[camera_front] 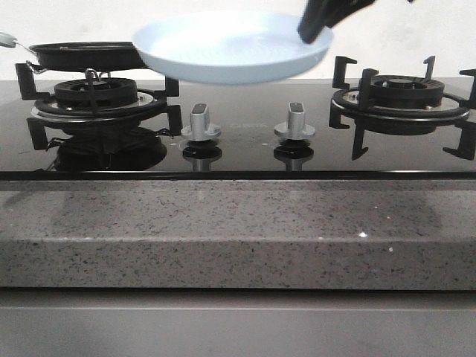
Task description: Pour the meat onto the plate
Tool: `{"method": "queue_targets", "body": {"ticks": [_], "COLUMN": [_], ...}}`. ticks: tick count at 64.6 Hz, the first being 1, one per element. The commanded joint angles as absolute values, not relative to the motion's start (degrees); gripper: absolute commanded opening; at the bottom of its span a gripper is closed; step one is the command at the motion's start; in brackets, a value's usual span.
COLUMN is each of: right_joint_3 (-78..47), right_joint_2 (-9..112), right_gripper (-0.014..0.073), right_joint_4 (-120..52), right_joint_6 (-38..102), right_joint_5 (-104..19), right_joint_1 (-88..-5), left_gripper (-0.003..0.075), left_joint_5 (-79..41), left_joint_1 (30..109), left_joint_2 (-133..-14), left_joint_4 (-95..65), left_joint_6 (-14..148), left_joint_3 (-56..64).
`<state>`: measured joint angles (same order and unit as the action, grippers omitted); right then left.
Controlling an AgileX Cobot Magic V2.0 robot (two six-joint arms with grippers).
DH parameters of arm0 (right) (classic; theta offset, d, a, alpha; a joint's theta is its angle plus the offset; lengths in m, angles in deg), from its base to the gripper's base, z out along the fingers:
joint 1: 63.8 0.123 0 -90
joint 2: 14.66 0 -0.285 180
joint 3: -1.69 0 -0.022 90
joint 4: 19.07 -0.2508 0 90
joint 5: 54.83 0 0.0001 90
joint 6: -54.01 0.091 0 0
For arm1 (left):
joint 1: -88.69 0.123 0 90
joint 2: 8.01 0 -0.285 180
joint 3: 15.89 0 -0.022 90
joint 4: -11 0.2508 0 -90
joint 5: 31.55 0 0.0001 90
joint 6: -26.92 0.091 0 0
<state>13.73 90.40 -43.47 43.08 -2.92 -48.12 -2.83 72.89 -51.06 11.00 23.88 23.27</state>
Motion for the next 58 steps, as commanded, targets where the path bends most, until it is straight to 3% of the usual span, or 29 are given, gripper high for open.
{"method": "queue_targets", "body": {"ticks": [1,20,58], "right_joint_3": [11.3,3.5,3.4], "right_joint_2": [85.8,84.7,84.7], "right_gripper": [-0.006,-0.006,-0.006], "right_joint_4": [-45.3,-45.5,-45.5], "right_joint_6": [42.0,40.9,40.9], "right_joint_5": [-7.1,-12.3,-11.9], "right_joint_1": [-47.9,-47.2,-47.2], "left_gripper": [0.0473,0.0473,0.0473], "left_joint_5": [-7.2,-7.2,-7.2], "left_joint_1": [72.6,72.6,72.6], "left_joint_2": [-51.5,-51.5,-51.5], "left_joint_4": [11.0,11.0,11.0], "left_joint_6": [23.8,23.8,23.8], "left_joint_3": [21.6,21.6,21.6]}}
